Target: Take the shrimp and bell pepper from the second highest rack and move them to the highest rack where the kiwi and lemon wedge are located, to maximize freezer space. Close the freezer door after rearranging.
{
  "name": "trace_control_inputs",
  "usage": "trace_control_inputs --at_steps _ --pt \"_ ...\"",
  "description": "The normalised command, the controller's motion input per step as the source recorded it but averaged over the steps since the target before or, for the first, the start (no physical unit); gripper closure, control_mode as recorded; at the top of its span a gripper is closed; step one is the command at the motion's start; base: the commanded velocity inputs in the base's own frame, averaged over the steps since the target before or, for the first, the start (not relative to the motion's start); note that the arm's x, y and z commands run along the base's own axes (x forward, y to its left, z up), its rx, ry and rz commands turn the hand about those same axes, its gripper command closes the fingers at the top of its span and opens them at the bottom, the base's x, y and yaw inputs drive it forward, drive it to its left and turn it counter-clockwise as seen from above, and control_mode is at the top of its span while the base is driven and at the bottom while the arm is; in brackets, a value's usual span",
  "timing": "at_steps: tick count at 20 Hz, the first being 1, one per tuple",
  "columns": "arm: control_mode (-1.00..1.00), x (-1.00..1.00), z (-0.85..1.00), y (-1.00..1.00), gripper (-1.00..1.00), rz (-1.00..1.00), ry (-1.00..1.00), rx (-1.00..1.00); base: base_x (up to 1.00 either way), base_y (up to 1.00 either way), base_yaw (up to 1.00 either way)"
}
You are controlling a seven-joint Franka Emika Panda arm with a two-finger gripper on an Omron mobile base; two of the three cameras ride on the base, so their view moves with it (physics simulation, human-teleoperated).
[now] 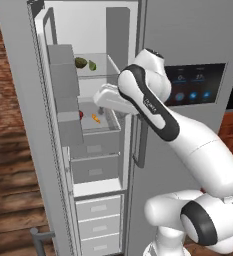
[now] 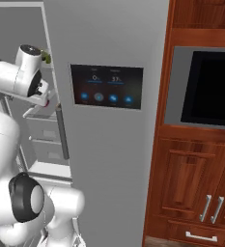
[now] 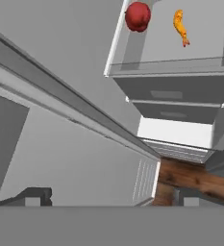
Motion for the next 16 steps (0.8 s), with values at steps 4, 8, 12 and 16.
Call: trace_control_inputs --at_steps 4,8,12,16 --pt "-1.0 0.01 -0.13 -0.37 -1.0 0.0 -0.01 -0.21 0.0 0.0 0.0" --pt "-1.0 -0.11 -0.05 -0.37 -1.0 0.0 -0.05 -0.25 0.0 0.0 0.0" --pt "-1.0 -0.18 -0.02 -0.49 -1.0 0.0 -0.08 -0.23 0.0 0.0 0.0" --pt "-1.0 -0.38 -0.06 -0.58 -1.0 0.0 -0.07 -0.14 0.0 0.0 0.0"
